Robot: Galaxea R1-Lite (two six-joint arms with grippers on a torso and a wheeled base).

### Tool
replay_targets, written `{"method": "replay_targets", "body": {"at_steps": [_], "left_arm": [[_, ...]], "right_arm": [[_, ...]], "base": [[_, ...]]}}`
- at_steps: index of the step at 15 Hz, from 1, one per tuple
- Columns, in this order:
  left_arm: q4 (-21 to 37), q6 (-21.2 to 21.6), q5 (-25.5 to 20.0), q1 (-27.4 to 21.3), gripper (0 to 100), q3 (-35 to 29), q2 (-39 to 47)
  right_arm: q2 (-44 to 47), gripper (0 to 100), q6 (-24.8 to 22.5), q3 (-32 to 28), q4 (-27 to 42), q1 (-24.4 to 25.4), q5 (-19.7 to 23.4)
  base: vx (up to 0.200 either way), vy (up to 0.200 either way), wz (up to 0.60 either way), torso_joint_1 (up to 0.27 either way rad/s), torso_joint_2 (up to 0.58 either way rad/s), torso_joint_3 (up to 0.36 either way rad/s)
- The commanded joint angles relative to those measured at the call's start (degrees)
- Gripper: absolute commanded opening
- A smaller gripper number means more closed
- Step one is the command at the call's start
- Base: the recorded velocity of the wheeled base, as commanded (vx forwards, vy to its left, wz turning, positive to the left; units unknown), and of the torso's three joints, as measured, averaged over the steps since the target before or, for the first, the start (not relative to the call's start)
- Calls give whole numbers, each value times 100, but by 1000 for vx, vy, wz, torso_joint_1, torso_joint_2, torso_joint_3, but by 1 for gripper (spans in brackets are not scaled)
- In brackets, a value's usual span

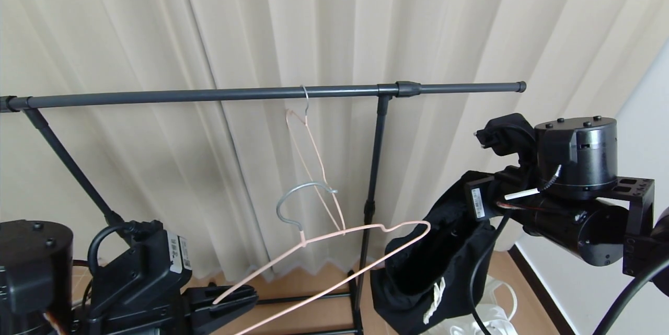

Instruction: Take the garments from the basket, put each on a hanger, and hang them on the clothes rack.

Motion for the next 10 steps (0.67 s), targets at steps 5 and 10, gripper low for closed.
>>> {"method": "replay_targets", "body": {"at_steps": [5,10], "left_arm": [[-436,-21,28,-227,0,-297,954],[-735,-56,309,-420,0,-517,1394]], "right_arm": [[24,0,-1,3,-6,20,1],[77,0,8,-6,-6,38,1]], "base": [[0,0,0,0,0,0],[0,0,0,0,0,0]]}}
